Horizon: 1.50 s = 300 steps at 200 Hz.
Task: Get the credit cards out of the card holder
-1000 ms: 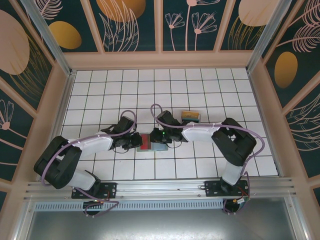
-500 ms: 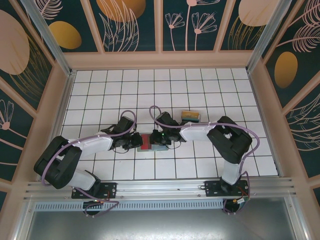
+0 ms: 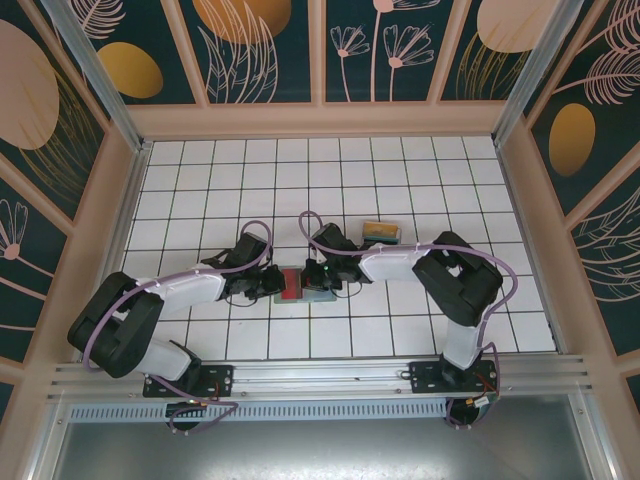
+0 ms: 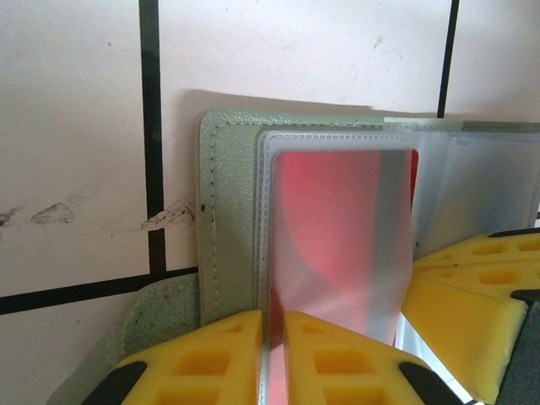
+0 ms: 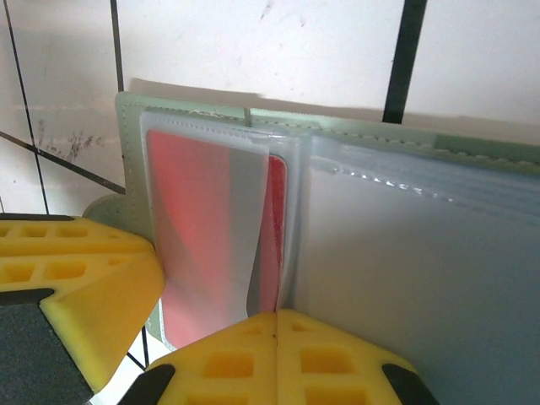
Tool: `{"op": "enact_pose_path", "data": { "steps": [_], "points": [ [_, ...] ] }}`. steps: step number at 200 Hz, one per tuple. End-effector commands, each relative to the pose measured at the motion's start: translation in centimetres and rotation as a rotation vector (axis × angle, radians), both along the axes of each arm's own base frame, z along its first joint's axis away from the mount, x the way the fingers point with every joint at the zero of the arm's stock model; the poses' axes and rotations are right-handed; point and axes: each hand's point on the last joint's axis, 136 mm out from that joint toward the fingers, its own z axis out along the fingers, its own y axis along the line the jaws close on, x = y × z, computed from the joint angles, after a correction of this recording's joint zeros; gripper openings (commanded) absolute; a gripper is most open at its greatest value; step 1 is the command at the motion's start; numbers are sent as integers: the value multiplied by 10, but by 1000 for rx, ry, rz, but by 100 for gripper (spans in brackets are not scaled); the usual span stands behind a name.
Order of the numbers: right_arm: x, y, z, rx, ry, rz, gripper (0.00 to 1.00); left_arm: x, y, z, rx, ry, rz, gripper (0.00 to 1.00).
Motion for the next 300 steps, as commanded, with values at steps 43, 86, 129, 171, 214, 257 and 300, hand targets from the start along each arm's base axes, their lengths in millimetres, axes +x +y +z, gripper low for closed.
{"op": "enact_pose_path", "data": {
  "steps": [43, 86, 129, 171, 214, 257, 300],
  "points": [
    [0, -16, 14, 52, -11, -46, 0, -9, 10, -10, 39, 46, 22, 12],
    [-1, -18, 13, 57, -7, -48, 0, -8, 8, -9, 29, 44, 17, 12],
    [1, -8, 9, 64, 9, -32, 7, -9, 5, -8, 18, 45, 5, 12],
    [3, -10, 9, 49, 2, -41, 15, -9, 4, -8, 13, 45, 3, 12],
    [6, -12, 19, 53, -23, -48, 16, -9, 4, -9, 14, 48, 4, 12],
    [8, -7, 27, 73, -45, -40, 16, -9, 4, -8, 12, 45, 4, 12],
    [4, -4, 20, 79, -24, -23, 16, -10, 5, -9, 14, 49, 5, 12]
  ]
}}
